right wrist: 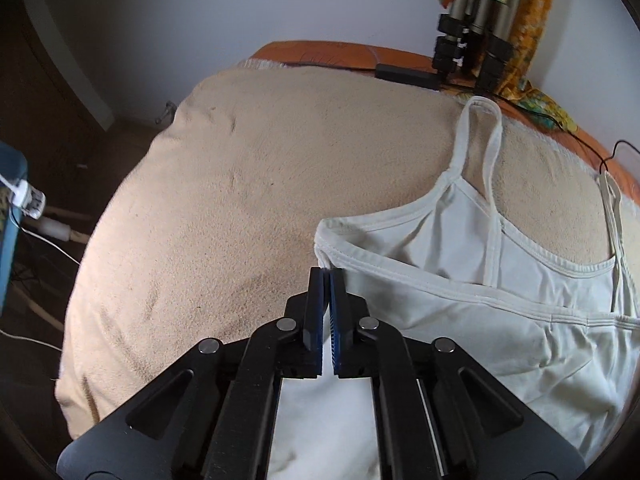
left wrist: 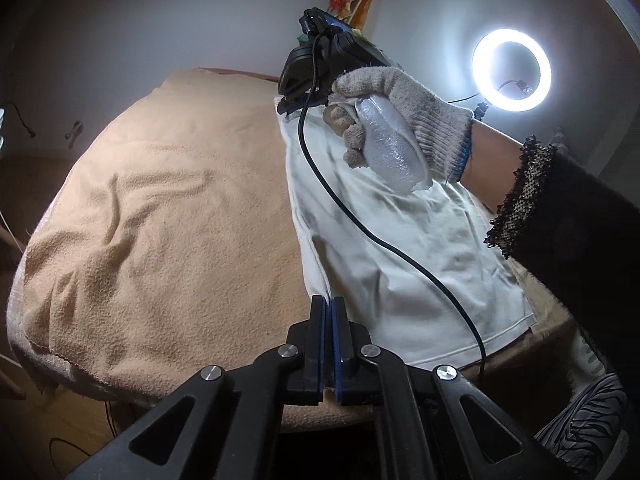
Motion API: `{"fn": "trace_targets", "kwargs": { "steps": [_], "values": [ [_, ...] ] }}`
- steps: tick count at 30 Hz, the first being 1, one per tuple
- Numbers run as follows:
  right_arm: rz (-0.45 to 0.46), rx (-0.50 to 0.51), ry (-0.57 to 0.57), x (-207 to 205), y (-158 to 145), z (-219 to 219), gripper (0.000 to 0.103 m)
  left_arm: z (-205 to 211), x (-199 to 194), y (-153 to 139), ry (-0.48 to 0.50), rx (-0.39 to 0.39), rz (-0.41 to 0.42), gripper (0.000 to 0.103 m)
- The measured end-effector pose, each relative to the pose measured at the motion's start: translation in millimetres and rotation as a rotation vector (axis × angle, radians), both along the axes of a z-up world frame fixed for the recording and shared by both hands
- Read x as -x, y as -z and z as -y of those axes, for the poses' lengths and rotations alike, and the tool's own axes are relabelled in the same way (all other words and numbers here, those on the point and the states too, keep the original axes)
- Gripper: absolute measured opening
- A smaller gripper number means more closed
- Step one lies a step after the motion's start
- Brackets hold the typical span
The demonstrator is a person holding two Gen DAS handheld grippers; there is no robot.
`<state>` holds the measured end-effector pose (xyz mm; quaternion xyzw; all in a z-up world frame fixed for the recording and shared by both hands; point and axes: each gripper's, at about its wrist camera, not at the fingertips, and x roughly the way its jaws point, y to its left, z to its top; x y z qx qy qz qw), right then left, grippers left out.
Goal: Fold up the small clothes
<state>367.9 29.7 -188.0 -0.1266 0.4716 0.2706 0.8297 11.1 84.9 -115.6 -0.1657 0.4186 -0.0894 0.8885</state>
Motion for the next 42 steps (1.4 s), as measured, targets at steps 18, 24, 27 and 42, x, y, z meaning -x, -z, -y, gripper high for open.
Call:
{"fn": "trace_targets", "kwargs": {
  "steps": [18,24,27,42],
  "values": [
    [0.077,-0.176,0.083,-6,-62,120,0.003,80,-13,-11,0.189,-0.059,0.051,0.000],
    [0.046,-0.163,0.123,-25,-43,138,0.003,100,-25,7,0.219,-0.069,-0.009,0.000],
    [0.039,-0.150,0.115,-28,-34,133,0.003,103,-28,11,0.220,-0.068,-0.026,0.000],
    [0.044,-0.206,0.154,-29,-44,174,0.040,118,-24,5,0.255,-0.047,-0.020,0.026]
  ]
}}
